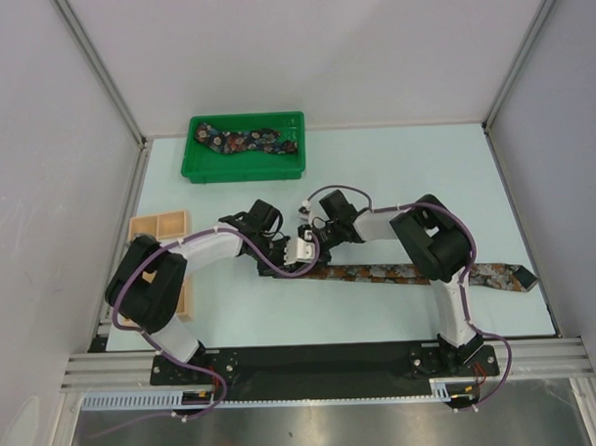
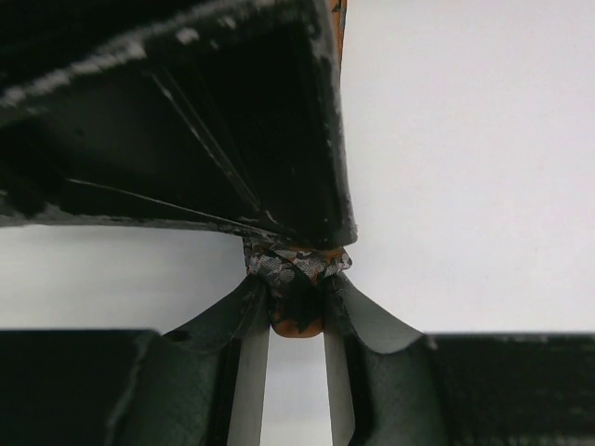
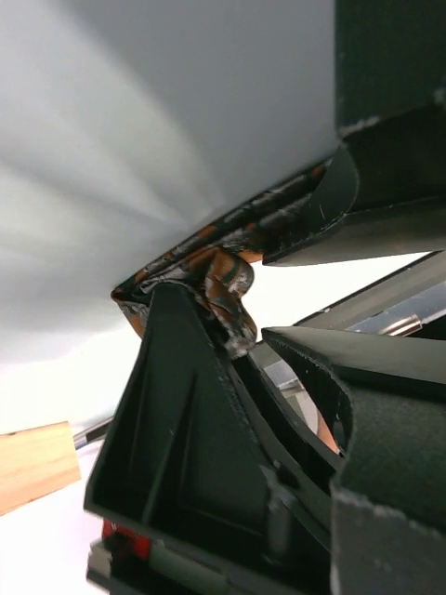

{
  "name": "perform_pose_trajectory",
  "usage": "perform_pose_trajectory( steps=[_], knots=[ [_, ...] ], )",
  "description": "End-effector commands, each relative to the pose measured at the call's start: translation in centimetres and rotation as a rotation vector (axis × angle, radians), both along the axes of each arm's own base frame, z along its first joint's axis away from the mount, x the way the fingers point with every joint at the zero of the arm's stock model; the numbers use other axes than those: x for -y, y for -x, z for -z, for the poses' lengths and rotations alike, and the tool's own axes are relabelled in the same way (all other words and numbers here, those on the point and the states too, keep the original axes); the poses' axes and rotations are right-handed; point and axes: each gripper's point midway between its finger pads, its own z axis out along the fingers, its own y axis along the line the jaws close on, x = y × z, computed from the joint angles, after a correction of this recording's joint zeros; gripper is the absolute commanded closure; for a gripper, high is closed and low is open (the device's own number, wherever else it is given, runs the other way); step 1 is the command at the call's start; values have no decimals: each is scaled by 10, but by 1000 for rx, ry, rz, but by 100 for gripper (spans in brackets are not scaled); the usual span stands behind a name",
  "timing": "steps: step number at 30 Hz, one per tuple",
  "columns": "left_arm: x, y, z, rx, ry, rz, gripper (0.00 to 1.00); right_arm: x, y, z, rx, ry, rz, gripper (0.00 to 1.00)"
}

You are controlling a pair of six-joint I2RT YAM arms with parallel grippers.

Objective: Roll the ties
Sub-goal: Roll the tie at the center of the board.

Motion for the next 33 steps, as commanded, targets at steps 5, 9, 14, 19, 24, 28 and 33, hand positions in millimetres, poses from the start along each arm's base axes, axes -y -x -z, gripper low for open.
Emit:
perform_pose_trajectory(
  steps=[5, 9, 14, 19, 24, 28, 33],
  knots=[
    [-7, 1, 23, -17, -73, 18, 70, -2, -13, -28, 40, -71, 33, 63],
    [-7, 1, 23, -15, -76, 15, 69, -14, -15, -33, 39, -100, 40, 63],
    [-6, 0, 23, -13, -70, 13, 69, -22, -13, -24, 7, -92, 48, 62],
    [-5, 0, 21, -9, -64, 8, 69, -22, -10, -10, 6, -53, 37, 76],
    [-6, -2, 18, 13, -55, -1, 61, -7, -11, 8, 20, 13, 31, 100],
    [-5, -4, 7, 20, -1, -28, 39, 8, -12, 21, 21, 77, 34, 100],
    [-4, -11, -11, 69, 83, -51, 28, 22, -12, 31, 15, 122, 37, 100]
  ],
)
